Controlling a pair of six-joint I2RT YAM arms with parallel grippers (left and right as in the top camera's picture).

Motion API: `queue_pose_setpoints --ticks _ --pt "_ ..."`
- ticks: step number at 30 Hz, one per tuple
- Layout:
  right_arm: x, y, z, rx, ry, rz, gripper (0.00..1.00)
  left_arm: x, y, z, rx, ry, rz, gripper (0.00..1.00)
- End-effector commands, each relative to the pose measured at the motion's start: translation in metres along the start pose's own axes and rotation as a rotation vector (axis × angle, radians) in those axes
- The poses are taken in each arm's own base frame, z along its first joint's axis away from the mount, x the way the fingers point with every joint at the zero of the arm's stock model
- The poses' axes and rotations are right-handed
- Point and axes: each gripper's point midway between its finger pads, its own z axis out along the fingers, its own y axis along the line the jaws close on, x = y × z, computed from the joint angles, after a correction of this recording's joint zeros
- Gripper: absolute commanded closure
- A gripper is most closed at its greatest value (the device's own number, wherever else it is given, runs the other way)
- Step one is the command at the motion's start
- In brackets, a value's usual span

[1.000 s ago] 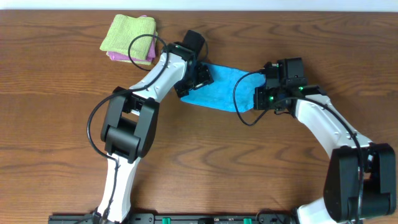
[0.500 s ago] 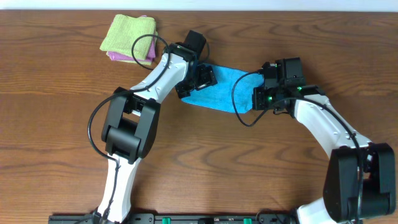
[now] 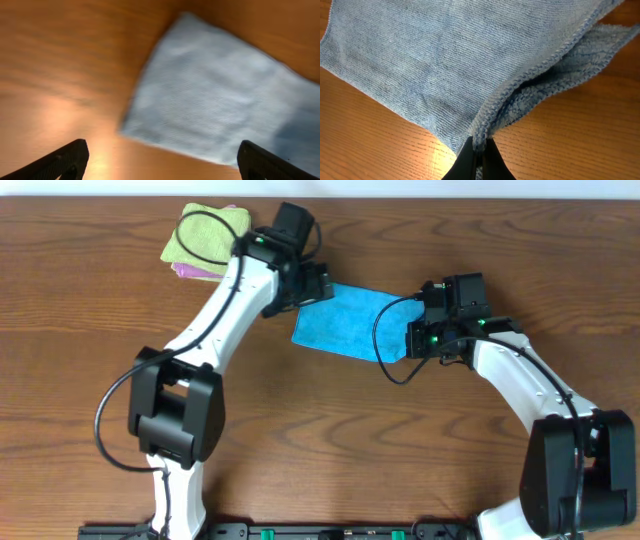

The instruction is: Fold the cloth

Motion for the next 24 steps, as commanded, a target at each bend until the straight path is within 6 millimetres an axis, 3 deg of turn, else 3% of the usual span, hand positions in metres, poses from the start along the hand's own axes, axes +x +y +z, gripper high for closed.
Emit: queue_pose_setpoints --ticks 1,9,24 --pt "-0.013 0.021 -0.009 -0.052 -0.026 -0.066 0.99 -0.011 0.036 0.000 -0.111 -0.022 0.014 0.04" --pt "-0.041 0.068 -0.026 -0.081 -0.071 -0.188 0.99 -0.029 0.071 -0.005 -0.130 -0.026 -0.069 0.04" --pt "-0.027 0.125 -0.020 -0.145 -0.062 -0.312 0.99 -0.033 0.078 -0.007 -0.156 -0.044 -0.051 0.05"
